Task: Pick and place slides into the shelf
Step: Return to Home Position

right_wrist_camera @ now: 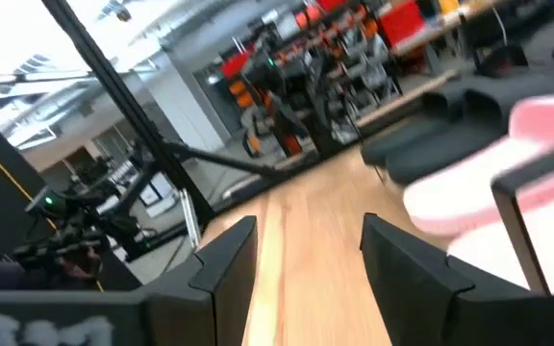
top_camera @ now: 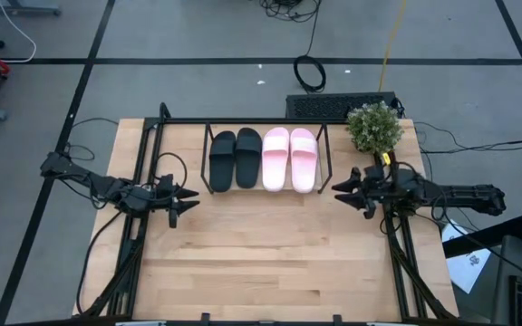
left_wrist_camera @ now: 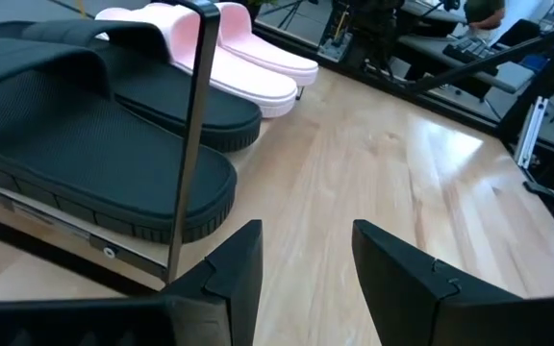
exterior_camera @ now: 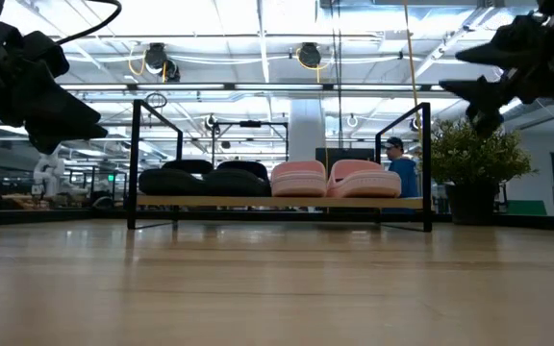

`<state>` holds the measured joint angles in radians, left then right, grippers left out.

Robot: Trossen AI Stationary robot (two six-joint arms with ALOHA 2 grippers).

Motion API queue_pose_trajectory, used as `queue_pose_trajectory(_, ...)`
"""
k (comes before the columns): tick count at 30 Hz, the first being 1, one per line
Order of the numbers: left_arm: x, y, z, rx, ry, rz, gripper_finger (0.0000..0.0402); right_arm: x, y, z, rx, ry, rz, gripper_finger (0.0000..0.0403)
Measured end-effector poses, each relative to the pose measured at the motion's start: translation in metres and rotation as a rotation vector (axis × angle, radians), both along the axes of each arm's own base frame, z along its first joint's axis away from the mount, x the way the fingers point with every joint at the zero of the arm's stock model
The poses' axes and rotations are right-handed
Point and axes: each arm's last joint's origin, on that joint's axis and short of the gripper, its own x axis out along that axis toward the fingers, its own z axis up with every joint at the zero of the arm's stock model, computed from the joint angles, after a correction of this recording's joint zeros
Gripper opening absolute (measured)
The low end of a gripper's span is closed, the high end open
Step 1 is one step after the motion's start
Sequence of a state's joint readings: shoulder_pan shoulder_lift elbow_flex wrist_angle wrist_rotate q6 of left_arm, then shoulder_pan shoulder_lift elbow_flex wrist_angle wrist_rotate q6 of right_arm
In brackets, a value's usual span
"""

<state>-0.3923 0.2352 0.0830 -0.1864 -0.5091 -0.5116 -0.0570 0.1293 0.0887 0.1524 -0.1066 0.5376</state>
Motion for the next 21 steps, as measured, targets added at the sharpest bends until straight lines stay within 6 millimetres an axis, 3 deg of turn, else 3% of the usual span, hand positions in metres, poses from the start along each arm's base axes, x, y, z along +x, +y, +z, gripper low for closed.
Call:
queue_pose_trajectory(11, 0.0002, -0.0021, -0.0002, -0.118, -0.002, -0.038, 0.0159, 0.0000, 0.0000, -0.0048, -0.119, 0.043, -0.002, 0.0178)
queue_pose_trajectory(21, 0.0003, -0.0028, 0.0000, -0.117, 0.001, -0.066, 0.0159, 0.0000, 0.0000, -0.0050, -0.102, 0.047, -0.002, 0.0178)
